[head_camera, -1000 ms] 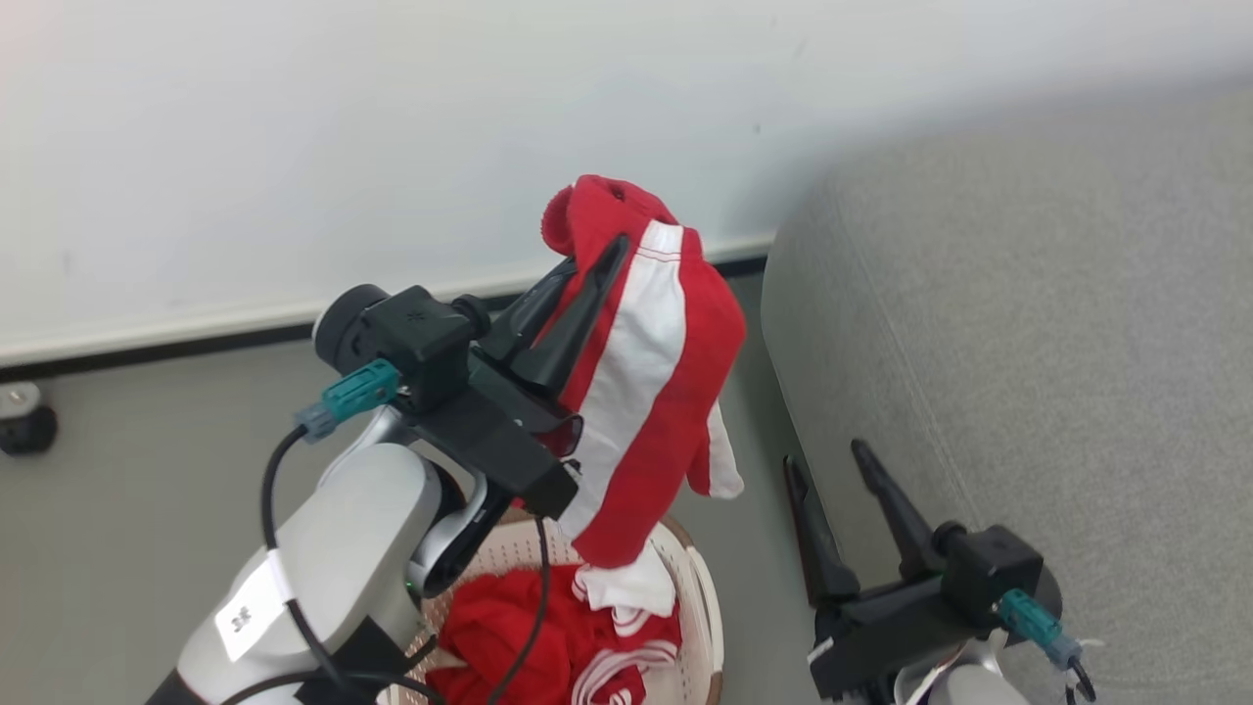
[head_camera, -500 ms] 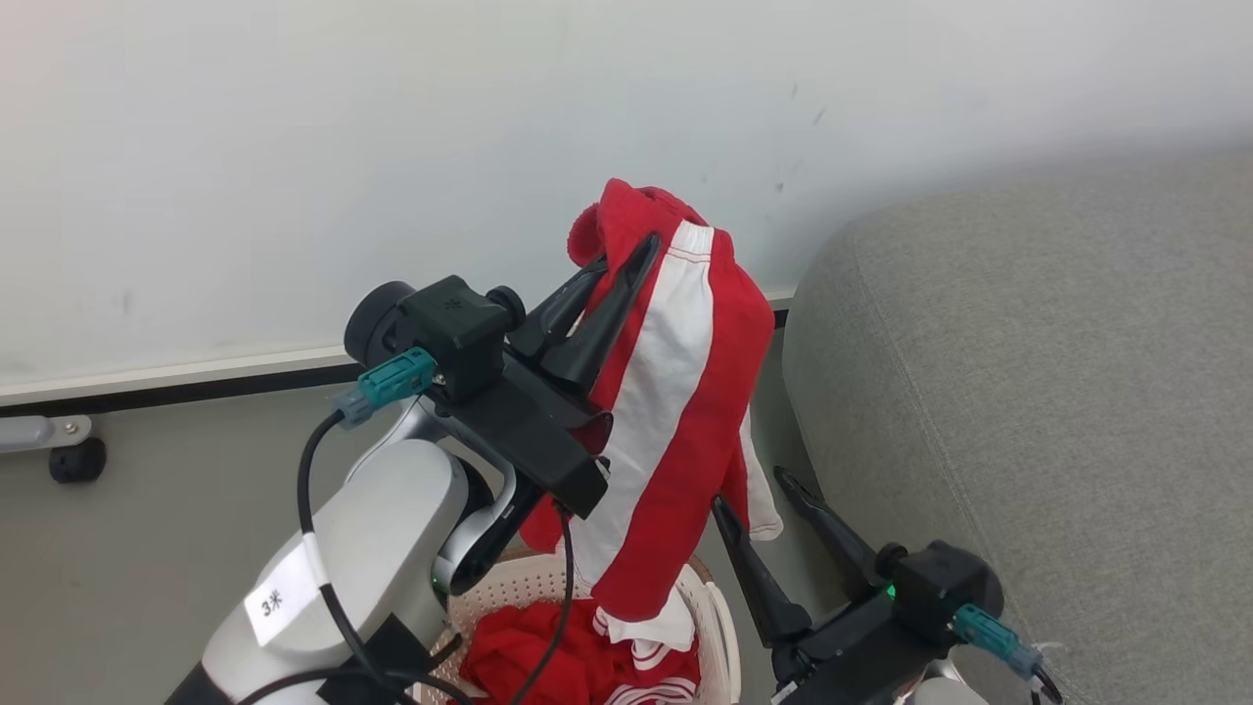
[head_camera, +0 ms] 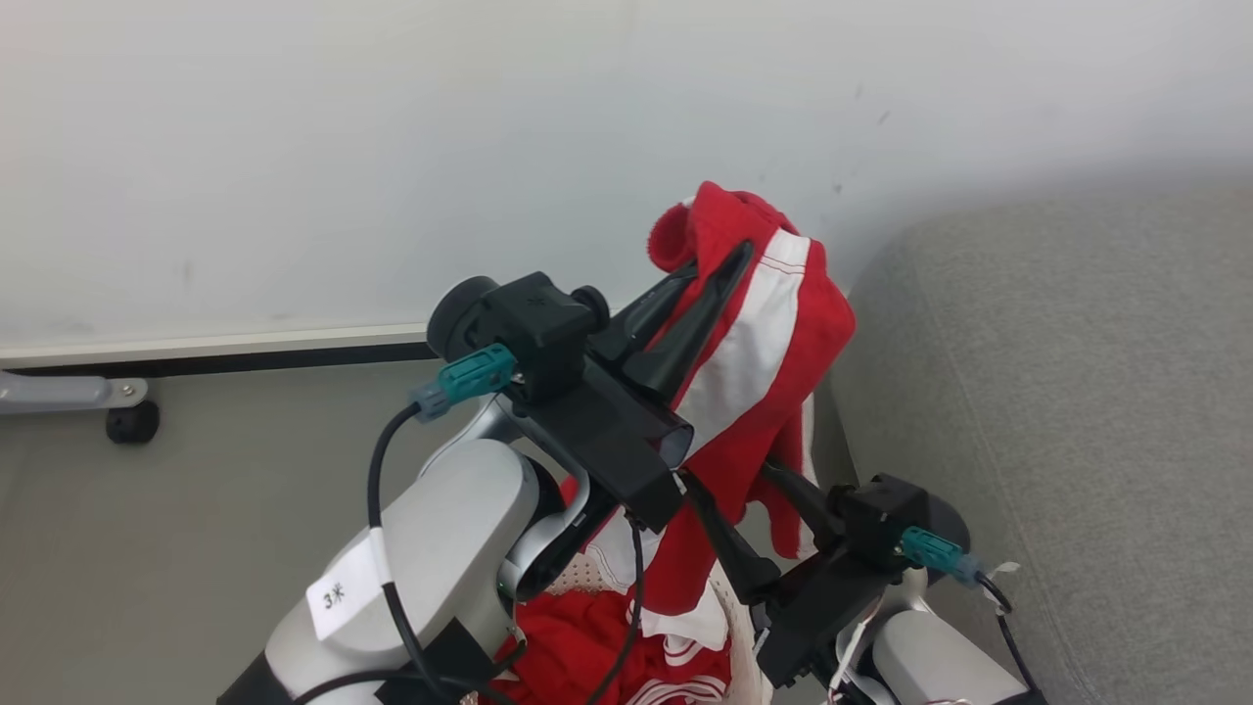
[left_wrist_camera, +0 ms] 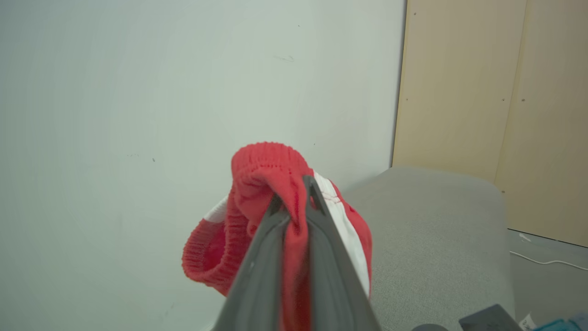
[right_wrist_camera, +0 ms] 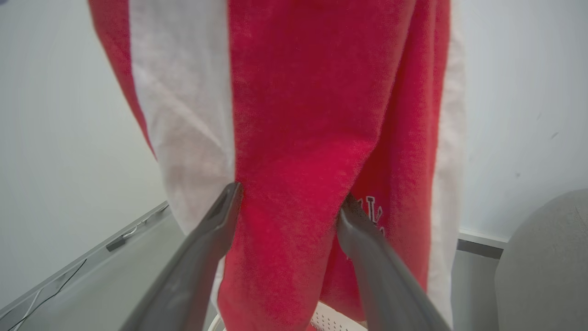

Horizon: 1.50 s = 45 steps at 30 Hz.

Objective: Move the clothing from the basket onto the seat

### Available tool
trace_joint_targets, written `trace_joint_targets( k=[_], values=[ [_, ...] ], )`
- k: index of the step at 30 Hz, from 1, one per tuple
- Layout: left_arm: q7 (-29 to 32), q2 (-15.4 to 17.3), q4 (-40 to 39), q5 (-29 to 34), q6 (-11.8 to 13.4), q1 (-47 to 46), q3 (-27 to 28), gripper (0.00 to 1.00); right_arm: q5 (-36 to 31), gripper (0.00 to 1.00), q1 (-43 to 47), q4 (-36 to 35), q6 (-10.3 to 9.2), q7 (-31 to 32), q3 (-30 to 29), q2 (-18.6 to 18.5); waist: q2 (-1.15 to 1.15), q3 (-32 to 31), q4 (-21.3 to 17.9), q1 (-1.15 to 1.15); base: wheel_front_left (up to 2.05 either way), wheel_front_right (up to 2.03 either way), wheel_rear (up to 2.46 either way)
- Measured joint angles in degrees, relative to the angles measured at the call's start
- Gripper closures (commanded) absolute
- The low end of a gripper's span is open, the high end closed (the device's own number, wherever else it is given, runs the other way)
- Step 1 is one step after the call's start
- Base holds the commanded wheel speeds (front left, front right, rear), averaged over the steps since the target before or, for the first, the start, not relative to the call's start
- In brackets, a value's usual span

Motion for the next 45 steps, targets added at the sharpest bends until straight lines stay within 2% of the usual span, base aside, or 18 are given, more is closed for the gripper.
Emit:
trace_joint_targets(
  k=[6, 11, 12, 13, 14, 19, 29, 33, 40, 41, 42, 43, 45],
  values=[
    [0.3, -0.8, 0.0, -0.1, -0.3, -0.1, -1.4, 1.0, 3.9, 0.0, -4.3, 2.3, 0.04, 0.5, 8.6, 0.1, 0.0, -0.1, 2.2, 0.0, 0.0, 0.0, 0.0],
    [0.6, -0.7, 0.0, -0.4, -0.4, -0.1, -1.8, 1.0, 6.9, 0.02, -6.9, 2.7, 0.04, 0.3, 12.3, 0.1, 0.0, -0.2, 3.6, 0.0, 0.0, 0.0, 0.0],
    [0.6, -0.7, 0.0, -0.6, -0.4, -0.1, -1.8, 1.0, 7.4, 0.61, -7.4, 2.8, 0.04, 0.3, 13.1, 0.1, 0.0, -0.2, 3.9, 0.0, 0.0, 0.0, 0.0],
    [0.6, -0.6, 0.0, -0.7, -0.4, -0.1, -1.8, 1.0, 7.9, 0.86, -7.9, 3.0, 0.04, 0.0, 13.8, 0.1, 0.0, -0.3, 4.1, 0.0, 0.0, 0.0, 0.0],
    [0.6, -0.5, 0.1, -0.7, -0.4, -0.1, -1.8, 1.0, 8.6, 1.0, -8.2, 3.2, 0.04, -0.2, 14.2, 0.2, 0.0, -0.3, 4.4, 0.0, 0.0, 0.0, 0.0],
    [0.6, -0.1, -0.2, -0.8, -0.4, 0.1, -1.8, 1.0, 10.2, 1.0, -9.6, 5.3, 0.04, -0.9, 15.8, 0.2, 0.0, -0.4, 5.3, 0.0, 0.0, 0.0, 0.0],
    [0.6, 1.9, 0.8, -1.3, -0.3, 0.8, -0.5, 1.0, 11.0, 1.0, -9.6, 8.6, 0.04, -2.1, 9.6, -0.4, 0.0, -0.8, 4.8, 0.0, 0.0, 0.0, 0.0],
    [0.6, 3.9, 2.0, -1.3, 0.4, 2.9, 0.1, 1.0, 11.2, 1.0, -7.8, 6.8, 0.04, -2.2, 8.4, -1.0, 0.0, -1.1, 4.0, 0.0, 0.0, 0.0, 0.0],
    [0.6, 5.3, 1.9, -1.4, 0.7, 6.2, -0.2, 1.0, 11.1, 1.0, -2.9, 0.1, -0.01, -2.2, 5.4, -2.5, 0.0, -1.6, 2.6, 0.0, 0.0, 0.0, 0.0],
    [0.6, 5.6, 1.8, -1.4, 0.7, 6.7, -0.3, 0.8, 10.8, 1.0, -2.7, -0.8, -0.09, -2.2, 4.8, -2.6, 0.0, -1.7, 2.3, 0.0, 0.0, 0.0, 0.0],
    [0.6, 5.9, 1.7, -1.4, 0.7, 7.2, -0.4, 0.54, 10.5, 1.0, -2.5, -1.7, -0.43, -2.2, 4.1, -2.7, 0.0, -1.7, 2.0, 0.0, 0.0, 0.0, 0.0],
    [0.6, 6.1, 1.6, -1.4, 0.7, 7.6, -0.5, 0.0, 10.2, 1.0, -2.4, -2.4, -0.66, -2.2, 3.3, -3.0, 0.0, -1.8, 1.6, 0.0, 0.0, 0.0, 0.0],
    [0.8, 6.3, 1.1, -1.4, 0.7, 8.2, -0.8, 0.0, 9.8, 1.0, -2.3, -3.9, -1.48, -2.2, 1.6, -3.9, 0.0, -1.9, 0.9, 0.0, 0.0, 0.0, 0.0]
  ],
)
